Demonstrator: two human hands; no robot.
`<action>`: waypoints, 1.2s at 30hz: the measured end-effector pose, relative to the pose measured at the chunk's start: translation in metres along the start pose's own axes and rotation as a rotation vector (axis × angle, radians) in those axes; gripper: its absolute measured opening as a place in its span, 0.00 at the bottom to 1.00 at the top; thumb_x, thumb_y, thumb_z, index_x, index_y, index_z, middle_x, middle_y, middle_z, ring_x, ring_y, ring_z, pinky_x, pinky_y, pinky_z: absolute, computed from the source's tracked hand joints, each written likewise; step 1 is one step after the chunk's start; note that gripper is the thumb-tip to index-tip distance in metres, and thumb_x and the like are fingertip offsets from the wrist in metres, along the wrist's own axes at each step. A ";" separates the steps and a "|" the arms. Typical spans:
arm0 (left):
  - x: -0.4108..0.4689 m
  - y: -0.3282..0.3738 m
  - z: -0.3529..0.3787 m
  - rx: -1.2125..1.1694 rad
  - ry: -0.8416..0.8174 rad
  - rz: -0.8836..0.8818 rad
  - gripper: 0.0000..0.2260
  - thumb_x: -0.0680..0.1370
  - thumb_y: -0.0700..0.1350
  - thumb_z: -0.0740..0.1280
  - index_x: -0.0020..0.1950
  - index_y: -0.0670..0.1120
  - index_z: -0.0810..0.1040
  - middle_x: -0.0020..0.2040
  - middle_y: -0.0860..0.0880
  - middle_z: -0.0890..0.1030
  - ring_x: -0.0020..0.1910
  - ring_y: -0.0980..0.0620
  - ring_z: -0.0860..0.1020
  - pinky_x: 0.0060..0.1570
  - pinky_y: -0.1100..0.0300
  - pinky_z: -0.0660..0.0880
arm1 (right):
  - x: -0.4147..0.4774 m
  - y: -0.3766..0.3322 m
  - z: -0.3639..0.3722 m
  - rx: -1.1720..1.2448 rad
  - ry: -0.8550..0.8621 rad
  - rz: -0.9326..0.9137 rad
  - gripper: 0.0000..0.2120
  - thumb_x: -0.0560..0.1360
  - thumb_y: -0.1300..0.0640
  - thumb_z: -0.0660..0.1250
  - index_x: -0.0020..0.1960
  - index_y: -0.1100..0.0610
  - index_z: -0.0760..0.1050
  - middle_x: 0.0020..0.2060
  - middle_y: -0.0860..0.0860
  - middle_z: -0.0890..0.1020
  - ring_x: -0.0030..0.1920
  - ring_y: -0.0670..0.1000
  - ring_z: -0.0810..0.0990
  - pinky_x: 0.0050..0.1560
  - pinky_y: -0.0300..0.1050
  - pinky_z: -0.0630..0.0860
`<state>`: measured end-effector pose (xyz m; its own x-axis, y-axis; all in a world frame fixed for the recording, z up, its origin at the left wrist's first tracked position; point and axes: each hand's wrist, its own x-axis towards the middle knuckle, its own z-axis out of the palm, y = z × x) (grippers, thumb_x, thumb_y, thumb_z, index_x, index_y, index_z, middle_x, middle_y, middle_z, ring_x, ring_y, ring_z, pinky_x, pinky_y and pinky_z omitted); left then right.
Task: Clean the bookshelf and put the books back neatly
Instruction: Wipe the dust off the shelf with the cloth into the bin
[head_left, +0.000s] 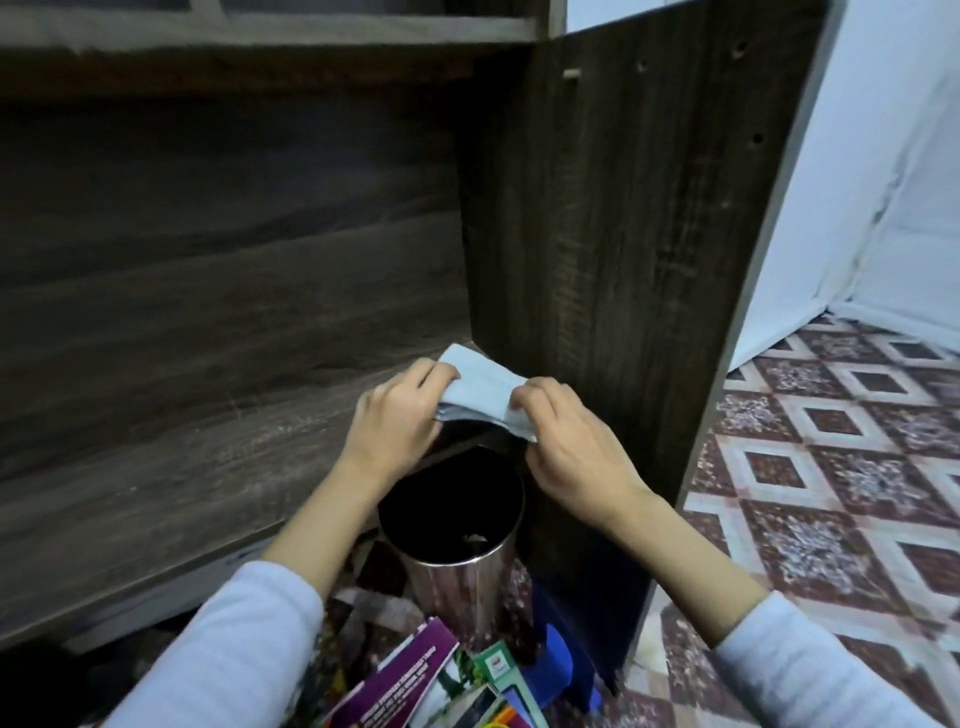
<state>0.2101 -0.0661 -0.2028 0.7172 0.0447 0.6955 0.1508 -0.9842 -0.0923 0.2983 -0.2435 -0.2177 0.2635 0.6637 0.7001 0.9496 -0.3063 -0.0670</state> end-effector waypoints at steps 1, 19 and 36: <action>0.007 -0.008 0.003 0.014 0.002 0.002 0.10 0.67 0.44 0.67 0.48 0.44 0.78 0.42 0.47 0.81 0.34 0.46 0.81 0.24 0.59 0.73 | 0.004 0.003 0.002 -0.012 0.019 -0.013 0.15 0.65 0.66 0.56 0.51 0.58 0.65 0.45 0.57 0.77 0.40 0.57 0.77 0.33 0.45 0.75; 0.062 -0.075 0.132 0.387 -0.324 0.288 0.15 0.67 0.41 0.55 0.37 0.47 0.82 0.37 0.49 0.78 0.34 0.48 0.77 0.26 0.60 0.69 | 0.044 0.037 0.123 -0.006 -0.116 -0.015 0.16 0.64 0.63 0.51 0.43 0.60 0.76 0.37 0.55 0.76 0.35 0.56 0.76 0.28 0.44 0.70; 0.047 -0.053 0.045 0.406 -0.519 -0.049 0.25 0.78 0.42 0.60 0.75 0.49 0.59 0.75 0.49 0.60 0.73 0.49 0.58 0.71 0.51 0.52 | 0.038 0.002 0.091 0.137 -0.159 0.262 0.20 0.67 0.55 0.61 0.59 0.57 0.74 0.59 0.60 0.73 0.53 0.63 0.76 0.50 0.53 0.75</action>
<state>0.2670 -0.0045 -0.1975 0.9225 0.2641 0.2816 0.3633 -0.8406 -0.4017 0.3254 -0.1566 -0.2562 0.5145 0.6757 0.5279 0.8573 -0.3931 -0.3324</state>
